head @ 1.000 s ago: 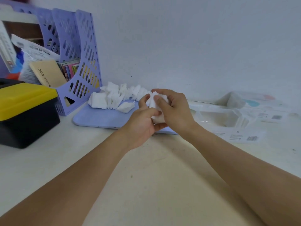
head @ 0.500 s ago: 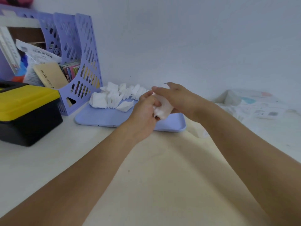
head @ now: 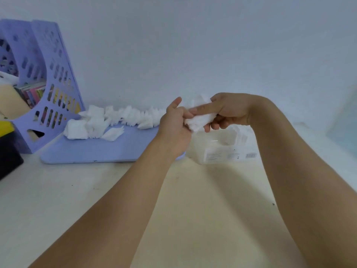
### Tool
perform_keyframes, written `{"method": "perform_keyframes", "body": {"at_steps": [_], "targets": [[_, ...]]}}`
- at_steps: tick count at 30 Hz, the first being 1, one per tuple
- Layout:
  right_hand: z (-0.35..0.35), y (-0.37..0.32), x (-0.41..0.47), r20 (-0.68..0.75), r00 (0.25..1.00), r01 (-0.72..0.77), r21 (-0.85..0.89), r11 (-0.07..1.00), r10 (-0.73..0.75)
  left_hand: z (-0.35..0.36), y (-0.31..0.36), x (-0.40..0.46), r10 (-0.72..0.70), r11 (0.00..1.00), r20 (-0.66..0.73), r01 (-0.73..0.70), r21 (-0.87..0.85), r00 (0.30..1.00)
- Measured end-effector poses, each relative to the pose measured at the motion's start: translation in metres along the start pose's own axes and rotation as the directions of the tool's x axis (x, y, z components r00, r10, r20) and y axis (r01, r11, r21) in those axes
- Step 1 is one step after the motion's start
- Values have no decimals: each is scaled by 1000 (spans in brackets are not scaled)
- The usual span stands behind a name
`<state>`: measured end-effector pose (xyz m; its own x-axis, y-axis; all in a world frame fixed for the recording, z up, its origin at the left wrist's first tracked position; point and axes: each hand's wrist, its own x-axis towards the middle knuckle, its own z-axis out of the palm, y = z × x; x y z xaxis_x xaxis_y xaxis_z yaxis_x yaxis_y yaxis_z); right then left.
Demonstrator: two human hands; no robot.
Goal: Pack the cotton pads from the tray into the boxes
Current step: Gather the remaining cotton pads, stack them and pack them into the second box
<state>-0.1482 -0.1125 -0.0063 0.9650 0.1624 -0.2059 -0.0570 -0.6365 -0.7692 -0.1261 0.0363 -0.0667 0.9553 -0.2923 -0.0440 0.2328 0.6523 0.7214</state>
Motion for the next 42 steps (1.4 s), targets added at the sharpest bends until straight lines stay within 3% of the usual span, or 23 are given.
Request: {"method": "perform_keyframes", "body": {"at_steps": [2,3,4,6,10,15,18,24,29,32,34,36,38,42], "targets": [[-10,12,-2,-77,991,-111,-41,993,107,-6,-16,0,93,964,76,-109,241,993],[-13,17,-1,-124,979,-173,-76,982,163,-13,-20,0,171,874,142,-217,434,975],[-17,22,1,-179,959,-243,-120,963,219,-20,-27,3,239,729,226,-329,600,944],[-18,28,5,-267,916,-361,-219,906,301,-37,-36,6,296,440,374,-473,763,879],[-4,34,14,-355,881,-441,-378,814,312,-62,-48,11,217,189,489,-527,828,845],[8,42,26,-426,843,-506,-420,753,329,-66,-49,14,213,54,575,-597,801,790],[11,44,30,-491,815,-533,-426,731,308,-65,-50,14,199,20,599,-615,789,775],[12,52,29,-646,733,-571,-411,711,215,-62,-50,12,199,72,571,-593,802,797],[1,42,26,-568,795,-470,-353,809,213,-64,-48,14,195,87,555,-578,811,808],[-4,30,24,-499,866,-256,-370,893,41,-64,-46,13,197,97,543,-568,817,816],[-1,20,21,-378,922,-59,-350,935,-83,-64,-46,13,203,98,539,-564,820,818],[7,12,19,-223,968,31,-354,935,-117,-64,-47,13,206,114,540,-568,815,816],[14,11,22,-133,990,-6,-413,911,-54,-65,-46,13,208,128,535,-565,815,819],[18,26,39,-234,972,-135,-495,858,18,-65,-45,12,213,131,519,-551,824,827]]}}
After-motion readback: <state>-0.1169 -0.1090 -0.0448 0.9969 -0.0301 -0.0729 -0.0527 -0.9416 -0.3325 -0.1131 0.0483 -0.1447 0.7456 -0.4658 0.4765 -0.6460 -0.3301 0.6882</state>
